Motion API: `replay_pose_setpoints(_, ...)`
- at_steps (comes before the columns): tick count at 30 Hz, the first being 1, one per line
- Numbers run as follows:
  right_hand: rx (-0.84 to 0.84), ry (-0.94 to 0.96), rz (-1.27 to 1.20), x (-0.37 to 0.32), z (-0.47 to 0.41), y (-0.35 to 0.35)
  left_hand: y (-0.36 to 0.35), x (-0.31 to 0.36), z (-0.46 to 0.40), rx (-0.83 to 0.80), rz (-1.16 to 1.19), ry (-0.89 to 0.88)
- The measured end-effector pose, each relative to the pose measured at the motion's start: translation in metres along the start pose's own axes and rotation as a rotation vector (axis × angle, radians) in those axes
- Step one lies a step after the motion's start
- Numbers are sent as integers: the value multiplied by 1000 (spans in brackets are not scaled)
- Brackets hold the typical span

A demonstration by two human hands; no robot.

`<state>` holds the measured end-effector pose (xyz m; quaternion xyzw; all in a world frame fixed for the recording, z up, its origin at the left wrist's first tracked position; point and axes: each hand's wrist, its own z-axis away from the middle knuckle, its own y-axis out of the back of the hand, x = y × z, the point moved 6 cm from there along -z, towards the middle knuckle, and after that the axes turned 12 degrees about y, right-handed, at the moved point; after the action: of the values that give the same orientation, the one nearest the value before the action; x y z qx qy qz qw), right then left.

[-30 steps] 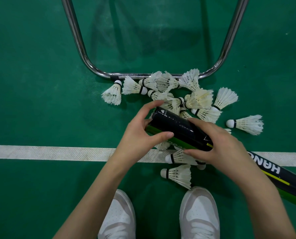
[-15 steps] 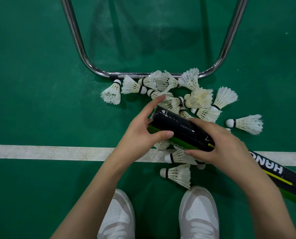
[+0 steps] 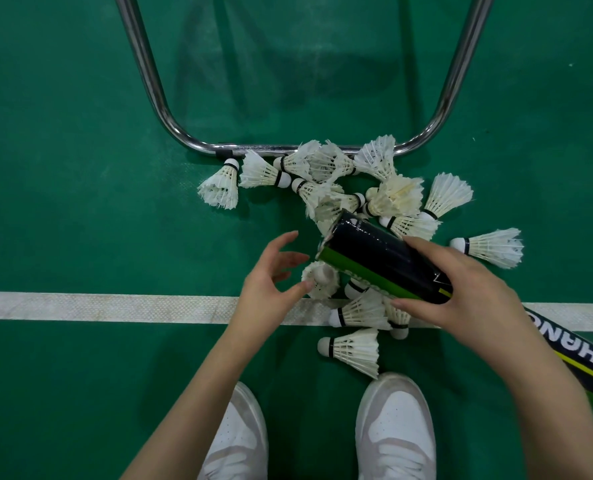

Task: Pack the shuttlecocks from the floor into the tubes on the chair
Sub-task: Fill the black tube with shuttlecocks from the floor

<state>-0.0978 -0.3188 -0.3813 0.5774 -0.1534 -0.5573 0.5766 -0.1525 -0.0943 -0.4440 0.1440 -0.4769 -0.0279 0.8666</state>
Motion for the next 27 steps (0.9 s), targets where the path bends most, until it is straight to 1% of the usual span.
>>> replay_pose_setpoints(5,-14,-1,-27,-1,0,-5,-20,-22,-12,-60,-91,38)
replay_pose_setpoints(8,-14,-5,-46,1,1,-8,-25,-28,-17,-50,-135,42)
replay_pose_setpoints(14,-6,-10,-57,3,0,-8,-27,-26,-19,-24,-181,-4)
replay_pose_setpoints(19,-1,-10,-67,4,2,-7,-18,-23,-15,0,-108,5)
replay_pose_setpoints(23,-3,-11,-76,3,2,-7,0,-21,-10,-12,-13,68)
replay_pose_setpoints(27,-8,-8,-76,1,1,-7,25,-16,-9,62,8,93)
